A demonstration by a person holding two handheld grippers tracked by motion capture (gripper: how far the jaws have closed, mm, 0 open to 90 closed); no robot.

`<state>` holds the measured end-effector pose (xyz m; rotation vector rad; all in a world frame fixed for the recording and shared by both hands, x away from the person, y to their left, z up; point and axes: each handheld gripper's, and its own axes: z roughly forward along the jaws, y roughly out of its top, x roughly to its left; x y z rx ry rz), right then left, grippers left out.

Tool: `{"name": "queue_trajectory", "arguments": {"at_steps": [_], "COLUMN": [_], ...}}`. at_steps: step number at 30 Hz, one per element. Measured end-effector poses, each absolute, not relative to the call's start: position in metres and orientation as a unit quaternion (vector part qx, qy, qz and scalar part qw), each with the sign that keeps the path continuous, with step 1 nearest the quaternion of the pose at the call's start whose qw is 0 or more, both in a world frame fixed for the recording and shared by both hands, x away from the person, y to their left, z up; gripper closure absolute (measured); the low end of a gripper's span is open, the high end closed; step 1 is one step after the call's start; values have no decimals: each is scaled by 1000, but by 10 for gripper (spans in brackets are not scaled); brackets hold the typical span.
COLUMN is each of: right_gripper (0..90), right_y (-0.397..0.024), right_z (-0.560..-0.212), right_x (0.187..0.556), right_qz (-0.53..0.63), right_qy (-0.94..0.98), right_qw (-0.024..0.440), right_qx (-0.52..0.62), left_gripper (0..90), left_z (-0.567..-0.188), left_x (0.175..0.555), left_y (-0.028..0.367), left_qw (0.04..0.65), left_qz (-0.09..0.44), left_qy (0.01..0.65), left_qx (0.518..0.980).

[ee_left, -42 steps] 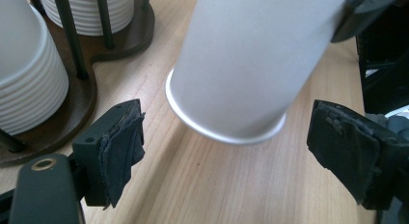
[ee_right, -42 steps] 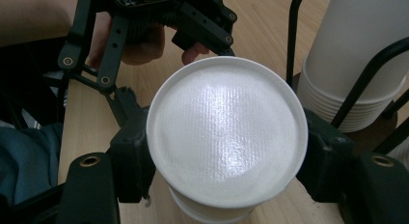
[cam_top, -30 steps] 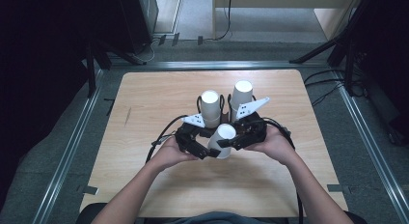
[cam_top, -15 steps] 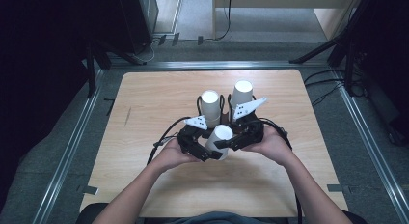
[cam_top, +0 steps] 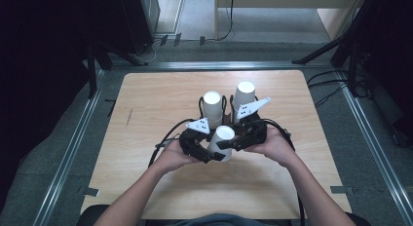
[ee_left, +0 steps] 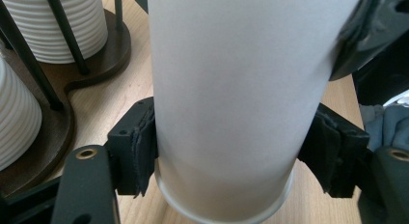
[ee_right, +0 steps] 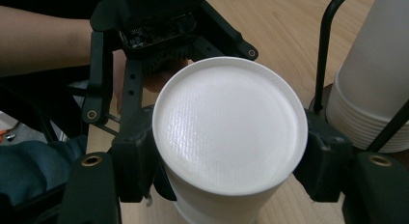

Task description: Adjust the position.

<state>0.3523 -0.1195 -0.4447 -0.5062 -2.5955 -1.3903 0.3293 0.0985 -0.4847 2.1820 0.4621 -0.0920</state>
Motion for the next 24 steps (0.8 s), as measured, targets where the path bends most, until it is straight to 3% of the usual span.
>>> {"name": "queue_trajectory", "arguments": {"at_steps": [8, 24], "right_gripper": [261, 265], "right_y": [-122, -127], "right_z": [-443, -451], "right_x": [351, 350], "right_qz": [-464, -444], "right_qy": [-870, -882], "right_qw": [62, 58], "right_qx": [-152, -147], "left_gripper": [299, 298], "left_z": [-479, -463], "left_x": [335, 340], "left_y": [108, 127], "left_qw": [436, 395], "left_qz": [-47, -31], "left_qy": [199, 200], "left_qx": [876, 896]}}
